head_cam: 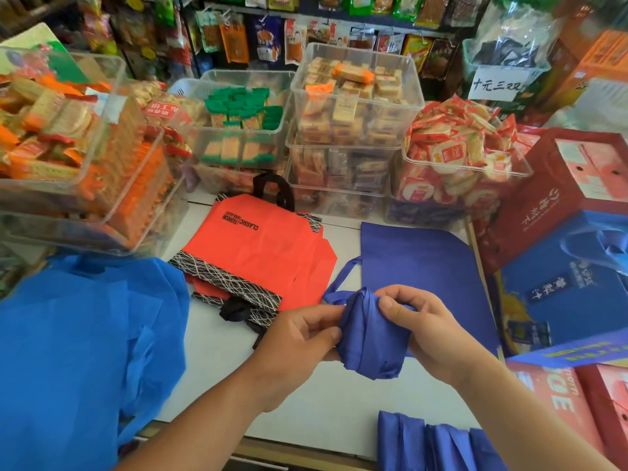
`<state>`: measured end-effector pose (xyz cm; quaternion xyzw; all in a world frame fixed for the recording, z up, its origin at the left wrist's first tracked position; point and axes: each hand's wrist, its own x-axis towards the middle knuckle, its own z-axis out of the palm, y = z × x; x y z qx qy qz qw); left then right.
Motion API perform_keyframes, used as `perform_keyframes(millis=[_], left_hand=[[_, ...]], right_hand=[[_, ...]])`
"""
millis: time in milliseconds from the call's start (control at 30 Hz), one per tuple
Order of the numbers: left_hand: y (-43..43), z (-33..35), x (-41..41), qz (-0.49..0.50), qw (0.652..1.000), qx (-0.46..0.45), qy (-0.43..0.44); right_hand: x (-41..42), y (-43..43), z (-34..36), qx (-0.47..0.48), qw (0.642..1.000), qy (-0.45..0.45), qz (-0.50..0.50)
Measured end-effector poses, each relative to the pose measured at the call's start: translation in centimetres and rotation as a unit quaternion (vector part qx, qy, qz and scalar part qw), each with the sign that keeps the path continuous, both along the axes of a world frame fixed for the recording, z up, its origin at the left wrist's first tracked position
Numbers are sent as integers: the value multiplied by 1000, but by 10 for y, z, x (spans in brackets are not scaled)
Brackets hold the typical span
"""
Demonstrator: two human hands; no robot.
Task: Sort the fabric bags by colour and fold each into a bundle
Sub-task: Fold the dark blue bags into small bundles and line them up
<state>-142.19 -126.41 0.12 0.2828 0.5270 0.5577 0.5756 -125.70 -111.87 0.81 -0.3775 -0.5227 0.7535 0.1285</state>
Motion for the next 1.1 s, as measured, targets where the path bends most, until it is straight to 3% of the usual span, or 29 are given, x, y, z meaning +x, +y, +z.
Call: perform_keyframes(millis=[167, 433, 667, 833, 1000, 1100], left_hand=[[-3, -9, 4, 7, 1000, 6, 12], [3, -15, 10, 3, 997, -73, -31], [9, -16, 21, 66, 994, -33, -75], [8, -18, 25, 49, 995, -47, -67], [5, -22, 22, 16, 992, -35, -124], [5, -24, 24, 29, 996, -34, -73]], right_hand=[[2, 0, -2, -23, 999, 27, 22], [4, 9, -6, 14, 1000, 26, -7], [8, 14, -12, 24, 998, 61, -14], [8, 14, -13, 18, 997, 76, -3], [3, 13, -3, 12, 996, 89, -3], [1, 10, -4, -1, 996, 86, 5]])
